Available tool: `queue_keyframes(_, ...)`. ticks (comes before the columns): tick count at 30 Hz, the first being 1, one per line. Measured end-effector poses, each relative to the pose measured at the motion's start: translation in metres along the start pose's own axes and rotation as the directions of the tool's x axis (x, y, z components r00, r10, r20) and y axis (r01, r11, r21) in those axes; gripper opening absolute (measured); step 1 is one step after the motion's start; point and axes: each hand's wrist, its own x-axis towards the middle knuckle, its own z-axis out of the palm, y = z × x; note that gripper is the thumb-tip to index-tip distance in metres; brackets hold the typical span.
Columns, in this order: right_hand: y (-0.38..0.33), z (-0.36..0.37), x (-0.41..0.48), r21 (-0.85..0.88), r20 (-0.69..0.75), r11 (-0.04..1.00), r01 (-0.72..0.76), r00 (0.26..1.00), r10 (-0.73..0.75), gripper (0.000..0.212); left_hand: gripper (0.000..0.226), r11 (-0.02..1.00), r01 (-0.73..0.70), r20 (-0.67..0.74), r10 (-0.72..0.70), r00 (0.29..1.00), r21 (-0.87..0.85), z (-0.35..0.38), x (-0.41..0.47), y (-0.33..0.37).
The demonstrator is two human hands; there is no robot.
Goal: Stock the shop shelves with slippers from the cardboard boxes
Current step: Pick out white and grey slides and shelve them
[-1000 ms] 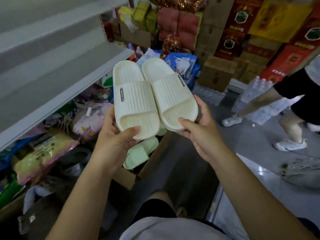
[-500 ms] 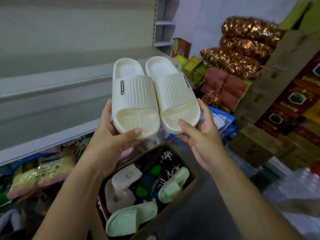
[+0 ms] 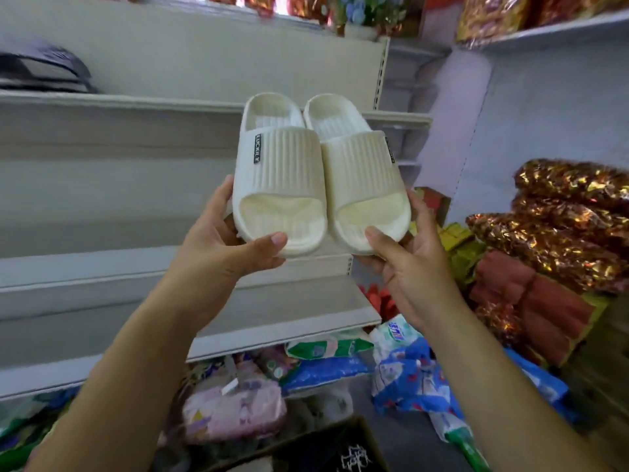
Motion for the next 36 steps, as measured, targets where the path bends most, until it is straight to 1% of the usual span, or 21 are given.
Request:
queue_keyframes(4, -0.014, 0.020, 0.043, 0.037, 0.137, 0.999, -0.027, 0.990, 0.022, 0.074, 0.077, 0.996, -0.074, -0.122, 0.081, 0.989, 0.058, -0.001, 0.010, 0.034)
queue_keyframes(7, -0.026, 0.048, 0.073, 0.060, 0.243, 0.996, -0.061, 0.969, 0.044, 0.068, 0.067, 0.989, -0.087, -0.193, 0.108, 0.975, 0.115, -0.008, 0.025, 0.057)
queue_keyframes(11, -0.031, 0.099, 0.115, 0.088, 0.291, 0.990, -0.111, 0.953, 0.081, 0.058, 0.057, 0.983, -0.103, -0.340, 0.151, 0.928, 0.155, -0.036, 0.055, 0.082)
queue_keyframes(13, -0.028, 0.125, 0.132, 0.075, 0.305, 0.989, -0.128, 0.947, 0.099, 0.057, 0.055, 0.984, -0.073, -0.385, 0.131, 0.913, 0.160, -0.054, 0.069, 0.090)
queue_keyframes(16, -0.023, 0.158, 0.150, 0.018, 0.301, 0.982, -0.189, 0.938, 0.175, 0.052, 0.044, 0.990, 0.039, -0.434, 0.023, 0.901, 0.135, -0.080, 0.086, 0.100)
queue_keyframes(18, -0.021, 0.173, 0.159, -0.045, 0.314, 0.976, -0.215, 0.924, 0.218, 0.051, 0.039, 0.990, 0.096, -0.437, -0.041, 0.899, 0.103, -0.095, 0.096, 0.105)
queue_keyframes(20, -0.019, 0.183, 0.169, -0.159, 0.360, 0.977, -0.145, 0.912, 0.194, 0.050, 0.038, 0.981, 0.130, -0.417, -0.060, 0.907, 0.141, -0.109, 0.104, 0.109)
queue_keyframes(22, -0.018, 0.189, 0.179, -0.273, 0.374, 0.960, -0.060, 0.913, 0.163, 0.055, 0.035, 0.949, 0.164, -0.393, -0.047, 0.918, 0.270, -0.121, 0.111, 0.113)
queue_keyframes(25, -0.019, 0.200, 0.194, -0.467, 0.313, 0.883, 0.034, 0.941, 0.129, 0.081, 0.029, 0.861, 0.172, -0.366, 0.018, 0.930, 0.479, -0.137, 0.124, 0.117)
queue_keyframes(26, -0.018, 0.205, 0.199, -0.543, 0.279, 0.838, 0.059, 0.953, 0.114, 0.092, 0.027, 0.808, 0.180, -0.370, 0.050, 0.928, 0.561, -0.142, 0.129, 0.118)
queue_keyframes(27, -0.016, 0.211, 0.204, -0.618, 0.240, 0.783, 0.069, 0.965, 0.104, 0.103, 0.024, 0.735, 0.197, -0.377, 0.086, 0.922, 0.649, -0.147, 0.135, 0.119)
queue_keyframes(29, -0.014, 0.222, 0.212, -0.734, 0.179, 0.676, 0.075, 0.980, 0.086, 0.114, 0.027, 0.585, 0.225, -0.388, 0.169, 0.906, 0.779, -0.162, 0.148, 0.120)
queue_keyframes(32, -0.007, 0.240, 0.222, -0.835, 0.149, 0.541, 0.102, 0.988, 0.043, 0.119, 0.044, 0.408, 0.247, -0.375, 0.272, 0.886, 0.879, -0.183, 0.166, 0.118)
queue_keyframes(34, -0.002, 0.251, 0.229, -0.883, 0.140, 0.454, 0.117, 0.990, 0.018, 0.117, 0.056, 0.293, 0.241, -0.332, 0.322, 0.886, 0.925, -0.192, 0.176, 0.117)
queue_keyframes(36, 0.004, 0.260, 0.234, -0.923, 0.139, 0.358, 0.138, 0.990, -0.022, 0.112, 0.061, 0.239, 0.214, -0.292, 0.366, 0.884, 0.947, -0.200, 0.184, 0.113)
